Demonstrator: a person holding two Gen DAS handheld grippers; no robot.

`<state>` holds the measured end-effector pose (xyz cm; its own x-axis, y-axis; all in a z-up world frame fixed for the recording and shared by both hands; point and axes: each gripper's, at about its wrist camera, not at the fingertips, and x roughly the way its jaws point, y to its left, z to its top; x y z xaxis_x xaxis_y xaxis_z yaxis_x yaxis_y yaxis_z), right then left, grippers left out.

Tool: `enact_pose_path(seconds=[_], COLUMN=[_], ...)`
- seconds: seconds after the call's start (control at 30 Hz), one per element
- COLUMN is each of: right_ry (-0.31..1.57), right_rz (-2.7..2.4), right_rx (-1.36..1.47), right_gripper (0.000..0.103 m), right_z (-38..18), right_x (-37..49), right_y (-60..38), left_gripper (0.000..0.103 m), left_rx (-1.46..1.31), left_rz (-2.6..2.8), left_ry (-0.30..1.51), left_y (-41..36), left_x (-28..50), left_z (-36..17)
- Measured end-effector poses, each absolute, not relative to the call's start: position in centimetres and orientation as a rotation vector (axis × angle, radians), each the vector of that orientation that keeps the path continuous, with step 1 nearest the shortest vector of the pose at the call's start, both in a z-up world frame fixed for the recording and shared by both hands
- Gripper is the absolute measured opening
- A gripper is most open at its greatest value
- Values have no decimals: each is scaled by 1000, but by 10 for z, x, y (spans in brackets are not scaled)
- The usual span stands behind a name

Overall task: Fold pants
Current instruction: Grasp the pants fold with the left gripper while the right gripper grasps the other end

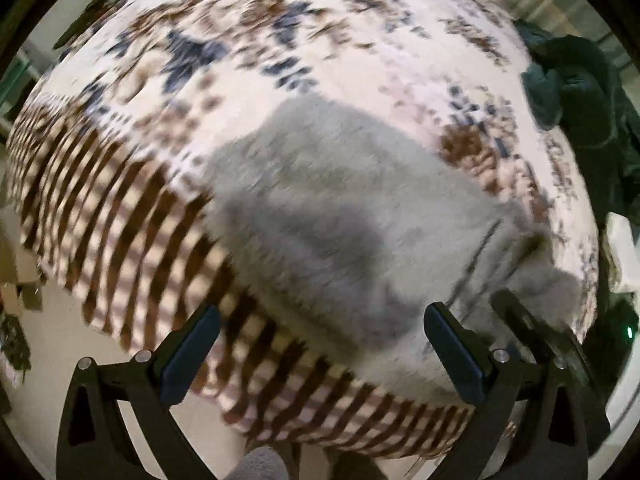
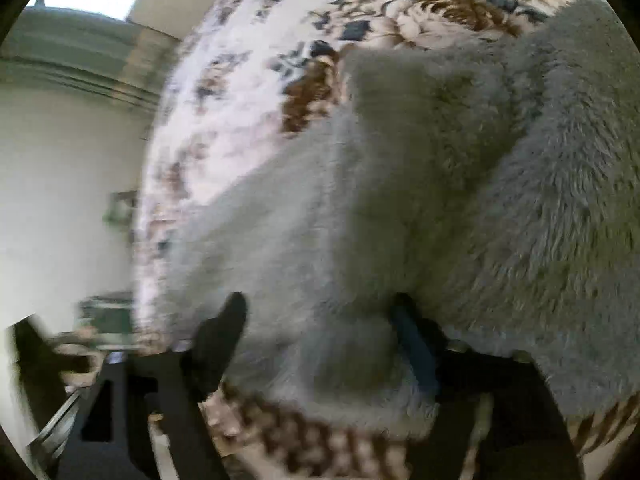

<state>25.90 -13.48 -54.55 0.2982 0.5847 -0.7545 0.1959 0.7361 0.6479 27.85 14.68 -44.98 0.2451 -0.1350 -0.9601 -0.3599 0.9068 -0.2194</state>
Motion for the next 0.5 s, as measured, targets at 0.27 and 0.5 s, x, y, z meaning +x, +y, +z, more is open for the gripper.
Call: enact_pose_path(seconds=[0.27, 0.5], right_ry=[1277, 1320], right_rz=[-40, -219], right_rx=[674, 713], right_gripper=[81, 81], right_z=[-513, -538], right_x=[223, 214], right_y=[-281, -387], left_gripper=[103, 47], left_rx=[-368, -193], left_rz=[-125, -230], left_ry=[1318, 1403], left_y=[46, -33], left_x=[355, 412], left_z=[-461, -527])
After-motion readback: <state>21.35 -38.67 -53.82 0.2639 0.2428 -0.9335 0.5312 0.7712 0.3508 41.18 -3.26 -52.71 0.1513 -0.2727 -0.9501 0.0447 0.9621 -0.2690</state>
